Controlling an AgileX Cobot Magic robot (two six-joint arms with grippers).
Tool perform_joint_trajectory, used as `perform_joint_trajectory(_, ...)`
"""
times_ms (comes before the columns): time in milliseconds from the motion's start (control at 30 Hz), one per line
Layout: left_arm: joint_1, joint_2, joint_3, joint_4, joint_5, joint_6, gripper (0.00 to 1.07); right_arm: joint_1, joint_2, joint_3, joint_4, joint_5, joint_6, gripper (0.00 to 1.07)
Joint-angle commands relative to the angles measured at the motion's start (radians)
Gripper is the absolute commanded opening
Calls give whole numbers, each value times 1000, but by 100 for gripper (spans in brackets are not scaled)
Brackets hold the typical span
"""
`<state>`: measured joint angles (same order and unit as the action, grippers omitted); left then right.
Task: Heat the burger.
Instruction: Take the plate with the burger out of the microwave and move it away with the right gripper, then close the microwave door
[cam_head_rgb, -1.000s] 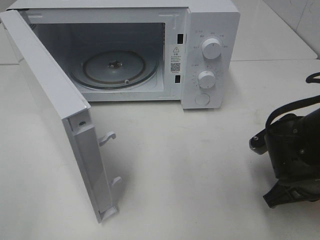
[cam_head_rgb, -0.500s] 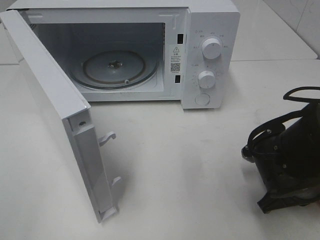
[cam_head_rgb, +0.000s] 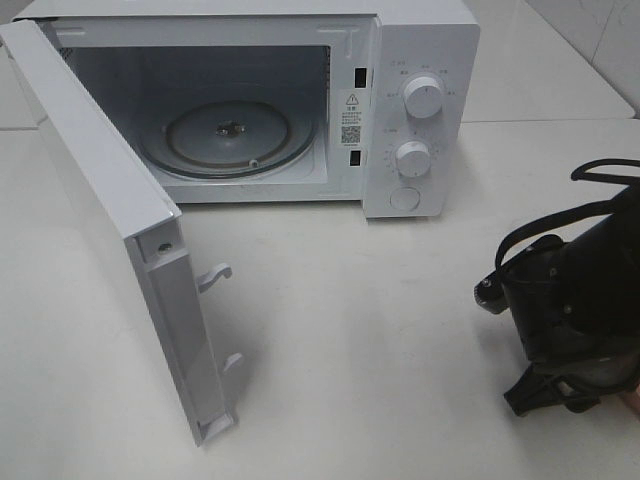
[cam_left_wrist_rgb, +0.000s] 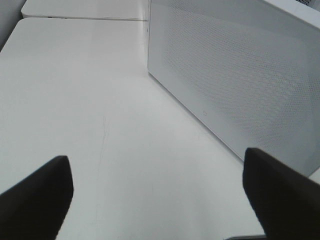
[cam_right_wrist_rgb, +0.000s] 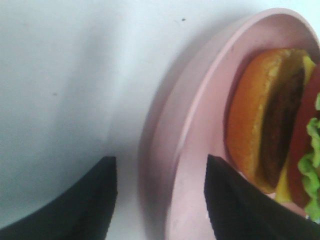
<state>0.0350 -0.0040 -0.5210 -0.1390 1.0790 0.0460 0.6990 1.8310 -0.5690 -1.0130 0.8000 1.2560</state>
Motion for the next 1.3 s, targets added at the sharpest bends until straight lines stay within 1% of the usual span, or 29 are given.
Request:
perform_joint_trajectory(33,-1,-7,4,-5,-8,1,84,1,-87,-3,79,-55,-78,57)
perform_joint_trajectory(133,-1,-7,4,-5,-8,1,84,1,-139,-3,120,-57,-125,57)
perform_joint_trajectory(200,-1,-7,4,-5,-8,1,84,1,-219,-3,174,-72,-224,57)
perform_joint_trajectory(233,-1,-7,4,-5,-8,1,84,1,-219,-3,174,-72,-224,57)
perform_joint_trajectory(267,-1,-7,4,-5,-8,1,84,1,-273,-3,220,-94,-301,58)
perform_joint_trajectory(333,-1,-7,4,-5,-8,1,84,1,-306,-3,241,-106,-335,59)
perform_joint_trajectory(367,-1,-7,4,-5,-8,1,84,1,-367,-3,298,-137,-418,63)
perform_joint_trajectory(400,-1,-7,4,-5,-8,1,84,1,-367,-3,298,-137,-418,63)
perform_joint_trajectory(433,-1,-7,4,-5,-8,1,84,1,-422,-3,355,-166,-491,67)
perform_joint_trajectory(467,-1,-7,4,-5,-8,1,84,1,-422,-3,355,-166,-491,67)
perform_joint_trajectory(500,-1,-7,4,-5,-8,1,84,1,-472,-3,418,-184,-577,72)
perform_joint_trajectory(533,-1,-7,4,-5,-8,1,84,1,-498,-3,452,-185,-620,75)
perform_joint_trajectory(567,-1,-7,4,-5,-8,1,84,1,-498,-3,452,-185,-620,75)
perform_joint_trajectory(600,-1,-7,4,-5,-8,1,84,1,-546,-3,515,-185,-687,79)
perform_joint_trajectory(633,-1,-7,4,-5,-8,1,84,1,-546,-3,515,-185,-687,79)
perform_joint_trajectory(667,-1,-7,4,-5,-8,1,84,1,-589,-3,577,-181,-744,79)
perform_joint_trajectory(700,-1,-7,4,-5,-8,1,84,1,-613,-3,609,-176,-773,79)
perform_joint_trajectory(733,-1,-7,4,-5,-8,1,84,1,-613,-3,609,-176,-773,79)
perform_joint_trajectory(767,-1,-7,4,-5,-8,1,84,1,-656,-3,674,-172,-835,78)
perform_joint_trajectory(800,-1,-7,4,-5,-8,1,84,1,-680,-3,703,-168,-868,77)
perform_joint_trajectory(833,-1,-7,4,-5,-8,1,84,1,-680,-3,703,-168,-868,77)
perform_joint_trajectory(867,-1,-7,4,-5,-8,1,84,1,-724,-3,754,-154,-921,76)
perform_joint_trajectory(933,-1,-7,4,-5,-8,1,84,1,-750,-3,773,-148,-941,76)
perform_joint_trajectory(967,-1,-7,4,-5,-8,1,84,1,-801,-3,822,-131,-976,76)
perform_joint_trajectory(1100,-1,-7,4,-5,-8,1,84,1,-868,-7,868,-97,-1000,76)
perform_joint_trajectory(1133,-1,-7,4,-5,-8,1,84,1,-914,-23,873,-53,-1001,76)
perform_joint_trajectory(1200,-1,-7,4,-5,-8,1,84,1,-935,-36,873,-29,-1001,76)
perform_joint_trajectory(1267,-1,-7,4,-5,-8,1,84,1,-1006,-93,872,52,-1003,76)
perform_joint_trajectory(1300,-1,-7,4,-5,-8,1,84,1,-1006,-93,872,52,-1003,76)
